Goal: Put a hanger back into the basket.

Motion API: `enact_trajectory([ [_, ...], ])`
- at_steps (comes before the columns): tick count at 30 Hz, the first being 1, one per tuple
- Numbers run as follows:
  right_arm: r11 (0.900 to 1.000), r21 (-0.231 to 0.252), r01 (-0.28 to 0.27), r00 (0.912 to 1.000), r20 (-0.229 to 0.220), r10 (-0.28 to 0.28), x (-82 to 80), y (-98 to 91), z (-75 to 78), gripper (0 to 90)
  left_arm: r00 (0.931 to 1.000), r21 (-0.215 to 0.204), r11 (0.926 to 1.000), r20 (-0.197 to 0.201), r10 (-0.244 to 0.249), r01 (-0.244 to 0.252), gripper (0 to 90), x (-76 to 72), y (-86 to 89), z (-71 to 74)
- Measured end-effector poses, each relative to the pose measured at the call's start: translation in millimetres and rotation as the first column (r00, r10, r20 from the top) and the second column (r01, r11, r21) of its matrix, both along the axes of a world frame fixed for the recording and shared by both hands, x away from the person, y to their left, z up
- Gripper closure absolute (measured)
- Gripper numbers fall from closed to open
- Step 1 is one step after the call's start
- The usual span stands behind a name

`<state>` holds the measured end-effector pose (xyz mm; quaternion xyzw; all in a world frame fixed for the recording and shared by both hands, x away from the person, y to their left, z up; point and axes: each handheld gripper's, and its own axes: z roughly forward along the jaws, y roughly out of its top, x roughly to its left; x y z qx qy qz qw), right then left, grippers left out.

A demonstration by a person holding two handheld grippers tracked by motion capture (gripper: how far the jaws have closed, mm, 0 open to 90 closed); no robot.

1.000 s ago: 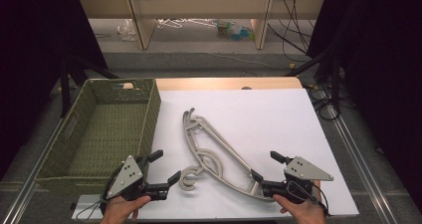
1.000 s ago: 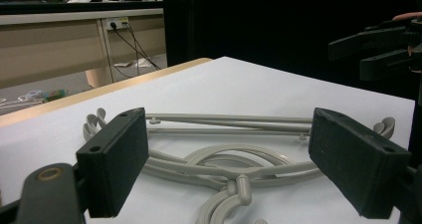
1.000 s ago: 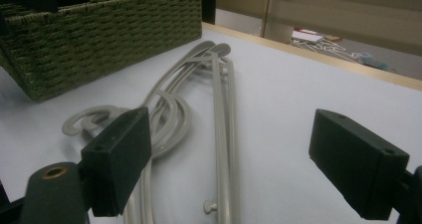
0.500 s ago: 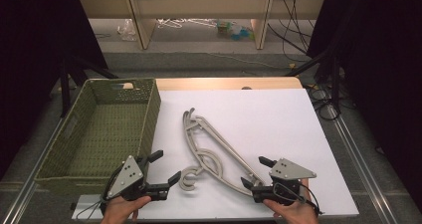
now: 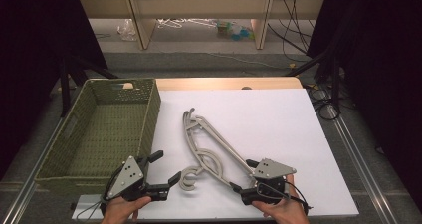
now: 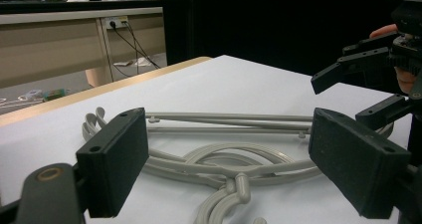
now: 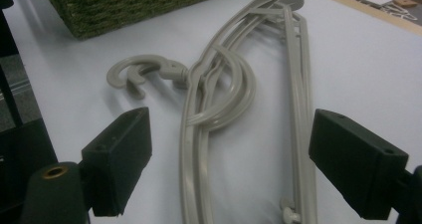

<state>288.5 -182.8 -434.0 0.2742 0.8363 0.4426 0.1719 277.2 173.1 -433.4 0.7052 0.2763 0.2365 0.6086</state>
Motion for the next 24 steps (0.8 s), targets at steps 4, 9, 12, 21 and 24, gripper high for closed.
enact_trajectory([
  [4, 0.9989, -0.036, -0.029, 0.9995, -0.017, 0.028, 3.1, 8.4, -3.1, 19.1, 1.0000, -0.009, 1.0000, -0.009, 0.003, -0.003, 15.8, -0.4, -0.2, -0.2],
  [9, 0.9928, -0.099, -0.068, 0.9964, -0.057, 0.063, 7.2, 21.1, -9.2, 21.3, 0.9999, -0.010, 0.9999, 0.012, -0.009, 0.009, 15.8, 0.6, -0.1, -0.2],
  [12, 0.9861, -0.139, -0.092, 0.9935, -0.079, 0.081, 10.3, 28.8, -13.0, 23.7, 1.0000, 0.002, 1.0000, 0.001, 0.001, -0.001, 15.8, -0.3, 1.1, 0.1],
  [21, 0.9693, -0.218, -0.113, 0.9880, -0.128, 0.087, 21.9, 43.0, -21.5, 27.9, 1.0000, -0.001, 1.0000, 0.005, -0.002, 0.002, 15.8, -1.7, 0.1, 0.8],
  [24, 0.9643, -0.242, -0.107, 0.9891, -0.124, 0.079, 22.6, 47.1, -23.6, 30.7, 1.0000, -0.007, 1.0000, 0.002, 0.001, -0.001, 15.8, -1.7, 0.6, 0.8],
])
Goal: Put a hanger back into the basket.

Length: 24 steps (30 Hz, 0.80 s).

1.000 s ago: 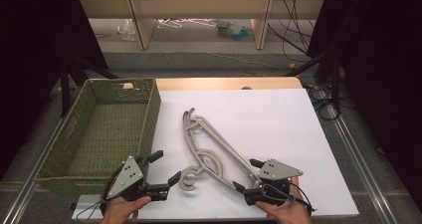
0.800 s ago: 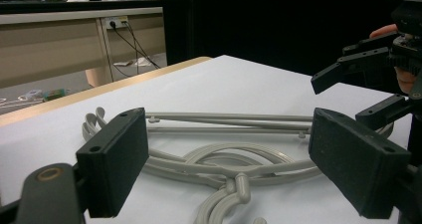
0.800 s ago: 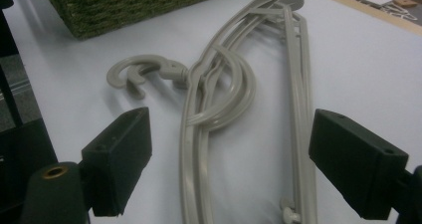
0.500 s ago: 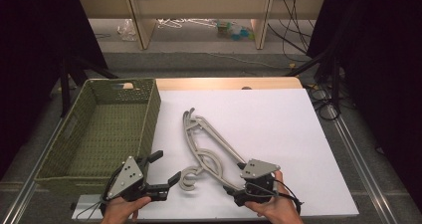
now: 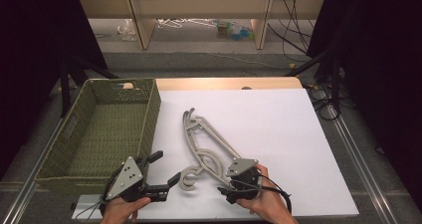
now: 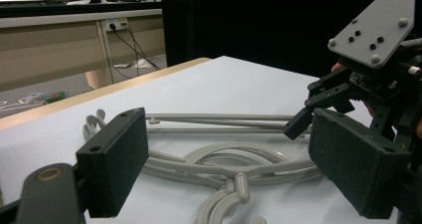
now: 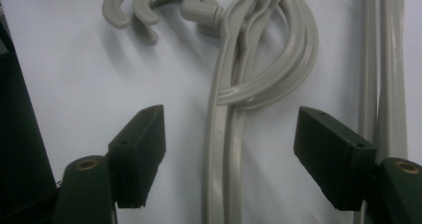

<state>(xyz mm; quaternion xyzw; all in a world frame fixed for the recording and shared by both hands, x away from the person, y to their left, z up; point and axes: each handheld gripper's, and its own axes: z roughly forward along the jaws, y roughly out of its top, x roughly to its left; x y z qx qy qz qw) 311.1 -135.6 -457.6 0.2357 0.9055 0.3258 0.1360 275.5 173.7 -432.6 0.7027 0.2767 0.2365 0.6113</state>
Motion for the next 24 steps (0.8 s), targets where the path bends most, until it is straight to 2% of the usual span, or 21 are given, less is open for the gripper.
enact_trajectory([
  [1, 1.0000, -0.008, 0.005, 0.9996, -0.026, -0.005, -1.0, 1.5, 0.6, 32.5, 1.0000, 0.003, 1.0000, 0.004, -0.001, 0.001, 15.9, 0.5, 0.5, 0.3],
  [3, 0.9996, -0.027, -0.001, 0.9997, -0.024, 0.000, 0.2, 4.1, -0.4, 36.1, 1.0000, 0.005, 1.0000, 0.005, 0.000, 0.000, 15.9, 1.1, 0.5, 0.4],
  [10, 0.9931, -0.117, -0.011, 0.9981, -0.061, 0.004, 2.4, 14.2, -3.3, 50.5, 1.0000, 0.004, 1.0000, -0.004, -0.002, 0.002, 15.9, 0.2, -0.5, -0.1],
  [13, 0.9920, -0.126, -0.001, 0.9977, -0.067, -0.008, 3.0, 15.3, -3.1, 53.0, 0.9999, -0.006, 1.0000, -0.015, 0.002, -0.002, 15.9, -0.4, -0.9, -0.3],
  [19, 0.9877, -0.156, 0.006, 0.9963, -0.083, -0.019, 8.0, 18.1, -4.2, 60.9, 1.0000, 0.005, 1.0000, -0.006, -0.004, 0.004, 15.9, 0.4, -1.0, -0.3],
  [20, 0.9851, -0.172, 0.005, 0.9945, -0.102, -0.023, 8.2, 18.7, -4.0, 64.2, 1.0000, 0.004, 1.0000, -0.007, -0.004, 0.004, 15.9, 0.5, -1.2, -0.5],
  [24, 0.9848, -0.174, -0.007, 0.9949, -0.100, -0.011, 9.0, 19.5, -4.4, 67.9, 1.0000, 0.005, 1.0000, -0.008, -0.004, 0.004, 16.0, 0.4, -1.2, -0.6],
])
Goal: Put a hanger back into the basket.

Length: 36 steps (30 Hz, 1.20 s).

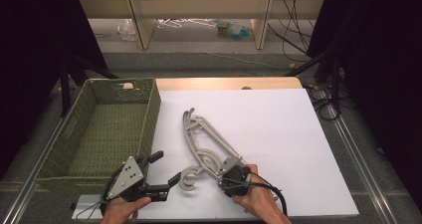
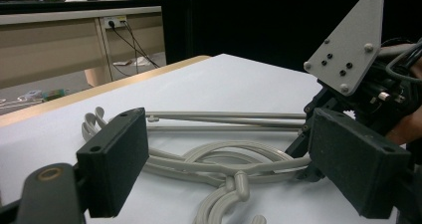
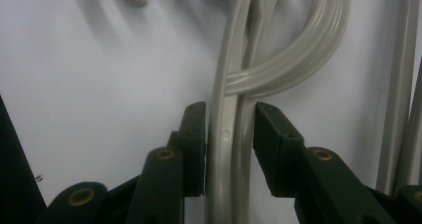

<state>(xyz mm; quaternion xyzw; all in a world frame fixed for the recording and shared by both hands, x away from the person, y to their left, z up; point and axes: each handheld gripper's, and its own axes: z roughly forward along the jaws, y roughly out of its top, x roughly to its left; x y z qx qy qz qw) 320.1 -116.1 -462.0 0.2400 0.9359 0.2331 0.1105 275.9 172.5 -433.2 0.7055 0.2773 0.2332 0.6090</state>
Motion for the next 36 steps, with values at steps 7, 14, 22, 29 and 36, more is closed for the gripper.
enact_trajectory([
  [7, 0.9990, -0.042, -0.014, 0.9999, 0.001, 0.014, -1.2, 0.5, 4.0, 72.6, 1.0000, 0.004, 1.0000, 0.003, -0.002, 0.002, 16.0, 0.6, 0.4, 0.1],
  [14, 0.9982, -0.050, -0.031, 0.9993, 0.019, 0.032, -1.4, -6.4, 15.9, 75.8, 1.0000, 0.008, 1.0000, 0.005, 0.000, 0.000, 16.0, 0.5, 0.0, -0.2],
  [22, 0.9969, -0.029, -0.074, 0.9973, 0.006, 0.074, -1.8, -15.1, 26.4, 80.3, 1.0000, 0.012, 0.9999, -0.001, 0.004, -0.004, 16.1, 0.8, -0.5, -0.5],
  [29, 0.9936, -0.061, -0.095, 0.9945, 0.038, 0.098, -0.9, -27.6, 40.7, 81.8, 0.9965, 0.142, 0.9882, 0.068, 0.048, -0.058, 18.1, 5.0, -8.7, 3.9],
  [36, 0.9837, -0.043, -0.174, 0.9833, 0.044, 0.176, -0.9, -47.5, 55.7, 81.9, 0.9976, 0.302, 0.9533, 0.059, -0.034, 0.015, 24.2, 15.6, -34.2, 2.3],
])
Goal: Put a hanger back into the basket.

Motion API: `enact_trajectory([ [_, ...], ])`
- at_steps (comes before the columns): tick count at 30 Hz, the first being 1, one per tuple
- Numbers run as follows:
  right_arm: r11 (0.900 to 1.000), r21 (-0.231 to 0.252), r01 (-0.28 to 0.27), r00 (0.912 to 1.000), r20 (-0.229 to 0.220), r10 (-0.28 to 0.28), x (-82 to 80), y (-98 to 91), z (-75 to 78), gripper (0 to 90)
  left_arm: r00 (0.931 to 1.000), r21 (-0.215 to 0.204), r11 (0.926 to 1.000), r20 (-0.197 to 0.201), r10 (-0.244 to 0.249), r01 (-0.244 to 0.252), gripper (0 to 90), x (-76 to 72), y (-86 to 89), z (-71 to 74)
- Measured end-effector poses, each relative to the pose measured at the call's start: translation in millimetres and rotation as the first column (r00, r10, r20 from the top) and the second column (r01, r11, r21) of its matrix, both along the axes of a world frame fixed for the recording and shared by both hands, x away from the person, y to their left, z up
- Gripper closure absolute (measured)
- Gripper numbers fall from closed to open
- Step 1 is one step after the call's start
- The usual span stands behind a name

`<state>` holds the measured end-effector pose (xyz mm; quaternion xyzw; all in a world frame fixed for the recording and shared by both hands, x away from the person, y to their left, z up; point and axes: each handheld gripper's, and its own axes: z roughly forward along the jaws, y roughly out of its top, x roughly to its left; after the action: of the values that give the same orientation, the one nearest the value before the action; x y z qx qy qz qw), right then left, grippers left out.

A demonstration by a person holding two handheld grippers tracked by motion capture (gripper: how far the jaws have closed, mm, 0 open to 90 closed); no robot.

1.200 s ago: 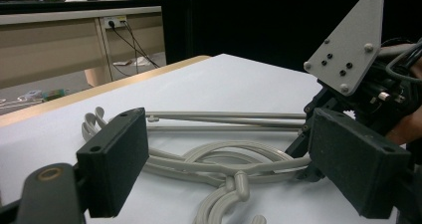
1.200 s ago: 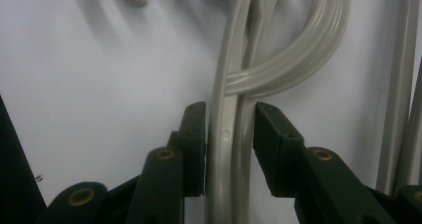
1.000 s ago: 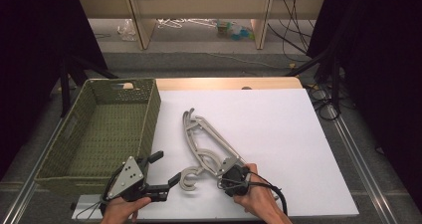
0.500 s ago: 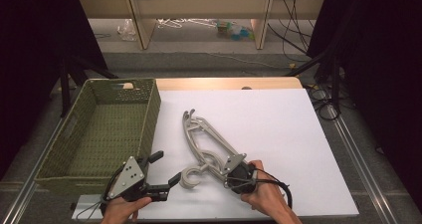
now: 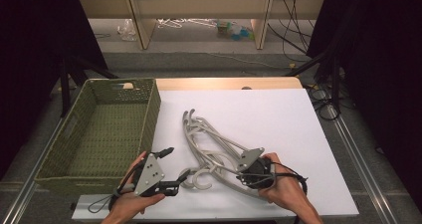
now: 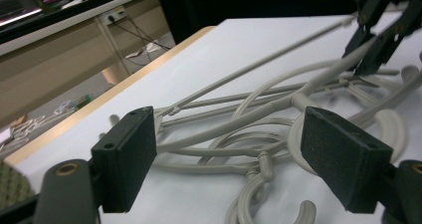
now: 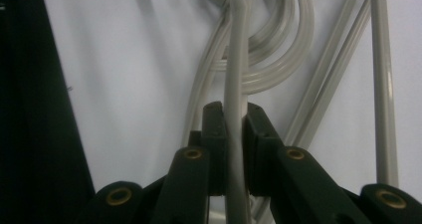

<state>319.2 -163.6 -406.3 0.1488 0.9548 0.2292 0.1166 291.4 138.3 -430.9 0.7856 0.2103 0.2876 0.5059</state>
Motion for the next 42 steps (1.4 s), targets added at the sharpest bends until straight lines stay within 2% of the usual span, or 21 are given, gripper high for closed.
enact_trajectory([
  [1, 0.9997, -0.001, -0.026, 0.9997, 0.000, 0.026, -2.2, -3.1, 3.5, 81.8, 0.9998, 0.028, 0.9994, -0.002, -0.018, 0.018, 26.6, 6.6, -5.9, -2.7],
  [5, 0.9989, -0.002, -0.047, 0.9989, -0.003, 0.047, -5.1, -8.3, 8.5, 81.8, 0.9991, 0.042, 0.9984, -0.020, -0.038, 0.039, 30.0, 17.1, -14.4, -6.8],
  [8, 0.9980, 0.025, -0.058, 0.9982, -0.012, 0.059, -3.5, -15.6, 10.7, 81.9, 0.9981, 0.092, 0.9940, -0.025, -0.057, 0.059, 31.7, 25.9, -20.8, -13.2],
  [10, 0.9976, 0.025, -0.065, 0.9977, -0.014, 0.066, -4.3, -17.1, 12.5, 81.8, 0.9975, 0.102, 0.9926, -0.032, -0.063, 0.066, 32.0, 28.1, -24.6, -16.7],
  [12, 0.9967, 0.023, -0.078, 0.9968, -0.014, 0.079, -5.5, -17.3, 14.6, 81.8, 0.9964, 0.119, 0.9894, -0.024, -0.082, 0.084, 32.7, 30.6, -29.3, -18.7],
  [13, 0.9961, 0.022, -0.085, 0.9962, -0.018, 0.086, -6.6, -17.7, 17.2, 81.8, 0.9935, 0.149, 0.9822, -0.011, -0.114, 0.114, 36.1, 34.0, -34.9, -19.9],
  [15, 0.9963, 0.022, -0.083, 0.9964, -0.015, 0.083, -7.3, -18.1, 18.3, 81.8, 0.9920, 0.163, 0.9786, -0.013, -0.125, 0.126, 38.0, 35.2, -37.9, -21.3],
  [16, 0.9959, 0.028, -0.086, 0.9961, -0.019, 0.087, -7.8, -18.9, 19.6, 81.9, 0.9895, 0.187, 0.9718, -0.006, -0.144, 0.143, 39.3, 36.6, -40.9, -22.3],
  [21, 0.9947, 0.046, -0.092, 0.9949, -0.038, 0.093, -7.9, -21.8, 21.5, 81.9, 0.9781, 0.221, 0.9539, -0.001, -0.208, 0.203, 42.9, 37.8, -47.6, -24.2],
  [22, 0.9940, 0.051, -0.097, 0.9943, -0.038, 0.099, -7.7, -22.3, 21.9, 82.0, 0.9751, 0.245, 0.9454, -0.001, -0.222, 0.215, 43.7, 37.8, -48.3, -24.4],
  [24, 0.9925, 0.061, -0.106, 0.9927, -0.051, 0.109, -9.2, -21.9, 23.3, 82.0, 0.9748, 0.255, 0.9428, 0.003, -0.223, 0.215, 42.6, 38.0, -52.1, -27.0],
  [27, 0.9918, 0.057, -0.115, 0.9918, -0.050, 0.118, -8.9, -19.6, 23.2, 82.0, 0.9668, 0.302, 0.9214, -0.002, -0.255, 0.244, 46.3, 39.6, -58.3, -27.7],
  [28, 0.9922, 0.054, -0.112, 0.9921, -0.049, 0.115, -8.7, -19.4, 23.1, 82.0, 0.9651, 0.295, 0.9220, -0.001, -0.262, 0.251, 48.4, 39.1, -60.5, -28.4],
  [29, 0.9919, 0.056, -0.114, 0.9919, -0.050, 0.117, -8.6, -19.6, 23.0, 82.0, 0.9601, 0.308, 0.9129, -0.005, -0.279, 0.267, 50.6, 38.8, -61.4, -28.1],
  [30, 0.9914, 0.062, -0.115, 0.9916, -0.052, 0.118, -8.7, -20.2, 23.1, 82.0, 0.9586, 0.308, 0.9128, 0.008, -0.285, 0.269, 52.5, 37.9, -62.9, -28.4],
  [31, 0.9908, 0.069, -0.117, 0.9912, -0.055, 0.121, -8.6, -20.6, 23.0, 82.0, 0.9541, 0.319, 0.9047, 0.005, -0.300, 0.282, 55.3, 37.6, -63.5, -27.6],
  [32, 0.9909, 0.068, -0.116, 0.9914, -0.053, 0.119, -8.4, -20.9, 23.2, 82.0, 0.9490, 0.331, 0.8951, -0.004, -0.315, 0.299, 61.0, 37.1, -63.7, -26.5],
  [33, 0.9912, 0.068, -0.113, 0.9920, -0.049, 0.117, -7.7, -21.2, 23.3, 82.0, 0.9472, 0.345, 0.8900, 0.008, -0.321, 0.298, 66.4, 36.1, -64.0, -25.0],
  [35, 0.9902, 0.072, -0.120, 0.9914, -0.045, 0.123, -6.7, -22.2, 23.3, 82.1, 0.9383, 0.377, 0.8725, 0.025, -0.345, 0.311, 68.7, 35.2, -63.7, -20.4],
  [40, 0.9865, 0.092, -0.136, 0.9906, -0.003, 0.137, -5.7, -24.9, 28.0, 81.4, 0.9293, 0.408, 0.8570, 0.052, -0.366, 0.314, 72.1, 31.5, -62.4, -10.1],
  [42, 0.9859, 0.092, -0.140, 0.9902, 0.022, 0.138, -5.3, -26.0, 30.6, 80.2, 0.9249, 0.428, 0.8460, 0.055, -0.376, 0.318, 73.4, 29.4, -61.5, -4.1],
])
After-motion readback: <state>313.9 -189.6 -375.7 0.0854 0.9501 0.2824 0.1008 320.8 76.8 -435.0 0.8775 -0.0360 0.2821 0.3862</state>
